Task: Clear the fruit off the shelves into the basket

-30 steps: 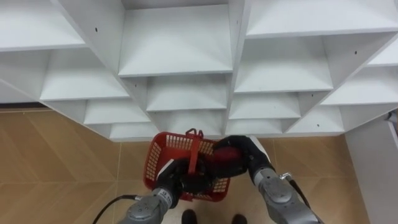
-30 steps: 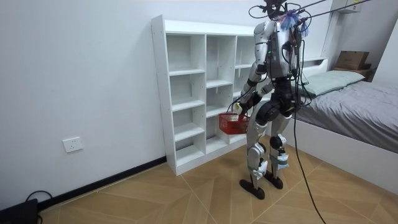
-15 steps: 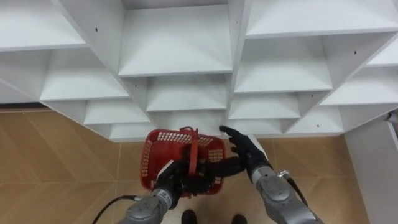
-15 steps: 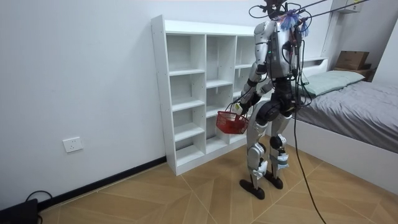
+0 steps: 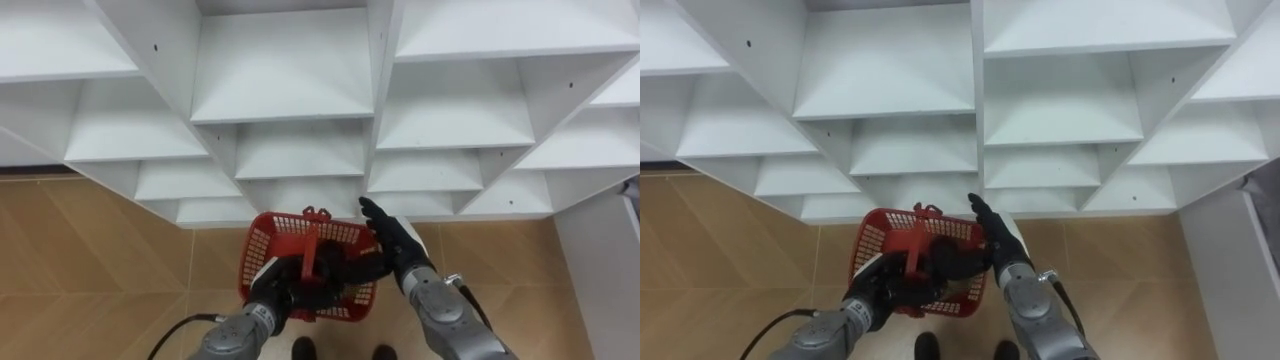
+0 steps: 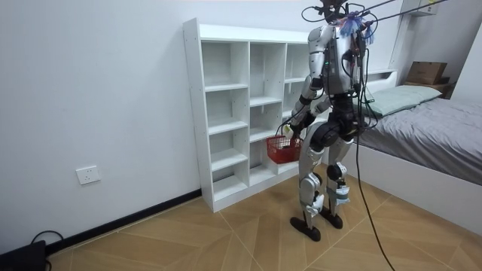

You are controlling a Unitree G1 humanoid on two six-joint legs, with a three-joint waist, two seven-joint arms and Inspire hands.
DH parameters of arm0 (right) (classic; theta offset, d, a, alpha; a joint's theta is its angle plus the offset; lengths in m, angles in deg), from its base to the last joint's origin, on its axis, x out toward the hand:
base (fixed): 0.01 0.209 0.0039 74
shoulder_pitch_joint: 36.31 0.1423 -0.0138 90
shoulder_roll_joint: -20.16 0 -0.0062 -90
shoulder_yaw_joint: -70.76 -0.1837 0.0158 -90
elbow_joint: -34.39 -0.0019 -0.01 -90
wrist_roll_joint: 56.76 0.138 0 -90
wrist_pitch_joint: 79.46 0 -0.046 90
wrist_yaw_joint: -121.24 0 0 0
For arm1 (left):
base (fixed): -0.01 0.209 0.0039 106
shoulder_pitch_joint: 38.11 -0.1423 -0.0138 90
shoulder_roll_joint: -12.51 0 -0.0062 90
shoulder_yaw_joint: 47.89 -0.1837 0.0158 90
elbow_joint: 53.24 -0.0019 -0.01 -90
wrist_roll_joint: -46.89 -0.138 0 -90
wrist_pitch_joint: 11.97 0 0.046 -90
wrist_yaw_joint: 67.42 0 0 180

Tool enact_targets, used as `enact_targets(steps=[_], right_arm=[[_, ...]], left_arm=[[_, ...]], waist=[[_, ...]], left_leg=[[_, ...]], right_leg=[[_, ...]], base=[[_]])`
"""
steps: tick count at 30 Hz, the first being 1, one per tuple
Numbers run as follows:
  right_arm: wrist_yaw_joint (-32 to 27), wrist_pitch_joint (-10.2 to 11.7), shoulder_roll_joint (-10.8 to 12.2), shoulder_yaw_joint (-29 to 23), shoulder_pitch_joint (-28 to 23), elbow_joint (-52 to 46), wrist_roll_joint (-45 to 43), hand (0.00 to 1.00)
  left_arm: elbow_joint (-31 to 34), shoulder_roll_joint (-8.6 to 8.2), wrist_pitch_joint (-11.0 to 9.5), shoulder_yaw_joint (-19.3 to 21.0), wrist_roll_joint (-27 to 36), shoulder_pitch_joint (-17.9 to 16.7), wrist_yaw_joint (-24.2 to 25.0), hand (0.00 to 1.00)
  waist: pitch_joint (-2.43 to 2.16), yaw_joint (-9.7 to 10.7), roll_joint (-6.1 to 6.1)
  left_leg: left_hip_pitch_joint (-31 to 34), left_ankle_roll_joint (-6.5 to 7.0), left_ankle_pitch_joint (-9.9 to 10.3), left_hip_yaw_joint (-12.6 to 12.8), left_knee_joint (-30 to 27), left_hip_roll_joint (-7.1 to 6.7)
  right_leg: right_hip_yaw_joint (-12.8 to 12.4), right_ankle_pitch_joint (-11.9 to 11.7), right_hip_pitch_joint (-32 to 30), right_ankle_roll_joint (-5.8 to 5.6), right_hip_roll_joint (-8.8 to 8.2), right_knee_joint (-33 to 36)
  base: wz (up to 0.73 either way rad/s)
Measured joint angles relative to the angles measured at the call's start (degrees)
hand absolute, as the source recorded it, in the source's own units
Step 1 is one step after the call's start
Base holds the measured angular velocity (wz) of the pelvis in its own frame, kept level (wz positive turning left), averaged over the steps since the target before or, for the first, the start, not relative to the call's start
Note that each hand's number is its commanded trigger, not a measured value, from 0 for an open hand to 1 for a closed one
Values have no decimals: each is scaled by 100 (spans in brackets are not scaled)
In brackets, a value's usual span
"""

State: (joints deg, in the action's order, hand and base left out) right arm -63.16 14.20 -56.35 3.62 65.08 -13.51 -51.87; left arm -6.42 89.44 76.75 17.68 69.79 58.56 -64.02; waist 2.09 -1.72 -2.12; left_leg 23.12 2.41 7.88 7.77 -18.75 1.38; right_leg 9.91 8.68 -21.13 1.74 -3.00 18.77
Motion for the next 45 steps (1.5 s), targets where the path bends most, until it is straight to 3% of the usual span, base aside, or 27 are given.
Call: enact_targets(steps=[13, 17, 21, 24, 27, 32, 35, 38, 41, 45], right_arm=[[-43, -1, 4, 1, -48, 58, 202, 0], [-40, 2, 4, -33, -87, 237, 193, 0], [-31, 4, -15, -34, -234, 231, 367, 0], [-39, 4, -109, -35, -423, 221, 402, 0], [-96, 68, -324, -30, -729, 209, 508, 0], [-192, 79, -474, -199, -1014, 229, 561, 0], [-241, 262, -532, -405, -1344, 309, 552, 0], [-242, 258, -618, -495, -1595, 442, 555, 0], [-253, 285, -646, -725, -1832, 429, 527, 0], [-289, 342, -646, -967, -2118, 527, 528, 0]], left_arm=[[-3, 3, 1, 6, -13, -26, -40, 100], [-106, 10, -1, 76, -397, -38, -52, 100], [-310, 49, -40, 186, -619, -41, -60, 100], [-624, 182, -54, 242, -644, -64, -79, 100], [-688, 361, -99, 300, -743, -246, -116, 100], [-1013, 423, -132, 673, -1030, -460, -237, 100], [-1088, 477, -162, 847, -1137, -789, -342, 100], [-1088, 497, -174, 1016, -1201, -1085, -493, 100], [-1068, 500, -268, 1248, -1247, -1384, -553, 100], [-1044, 482, -295, 1545, -1485, -1674, -565, 100]], waist=[[-5, 1, 8], [-8, -15, 12], [-13, -15, 21], [-23, 19, 36], [-40, 35, 51], [-117, 23, 133], [-143, 61, 151], [-192, 58, 197], [-207, 66, 225], [-190, 79, 265]], left_leg=[[-22, 2, -1, 1, -15, 0], [-96, 1, -1, -20, -15, 0], [-166, 0, -1, 10, 23, 0], [-322, -6, -5, 13, 103, -12], [-549, -17, 3, -12, 164, -16], [-987, -34, 13, -14, 365, -39], [-1389, -48, 22, -51, 541, -75], [-1618, -59, 39, -112, 642, -109], [-1798, -64, 46, -144, 734, -131], [-2134, -79, 62, -195, 872, -164]], right_leg=[[-9, 0, 23, 0, -2, 2], [22, 0, 121, 1, 0, -9], [-2, 0, 159, 1, 4, -3], [-19, 18, 285, -4, 3, -27], [43, 13, 575, -10, 11, -222], [114, 27, 1006, -25, 15, -358], [172, 36, 1449, -50, 18, -629], [190, 60, 1707, -81, 13, -715], [206, 71, 1900, -97, 15, -797], [182, 115, 2206, -128, 21, -912]], base=[[0], [3], [-2], [-1], [7], [1], [8], [9], [4], [7]])
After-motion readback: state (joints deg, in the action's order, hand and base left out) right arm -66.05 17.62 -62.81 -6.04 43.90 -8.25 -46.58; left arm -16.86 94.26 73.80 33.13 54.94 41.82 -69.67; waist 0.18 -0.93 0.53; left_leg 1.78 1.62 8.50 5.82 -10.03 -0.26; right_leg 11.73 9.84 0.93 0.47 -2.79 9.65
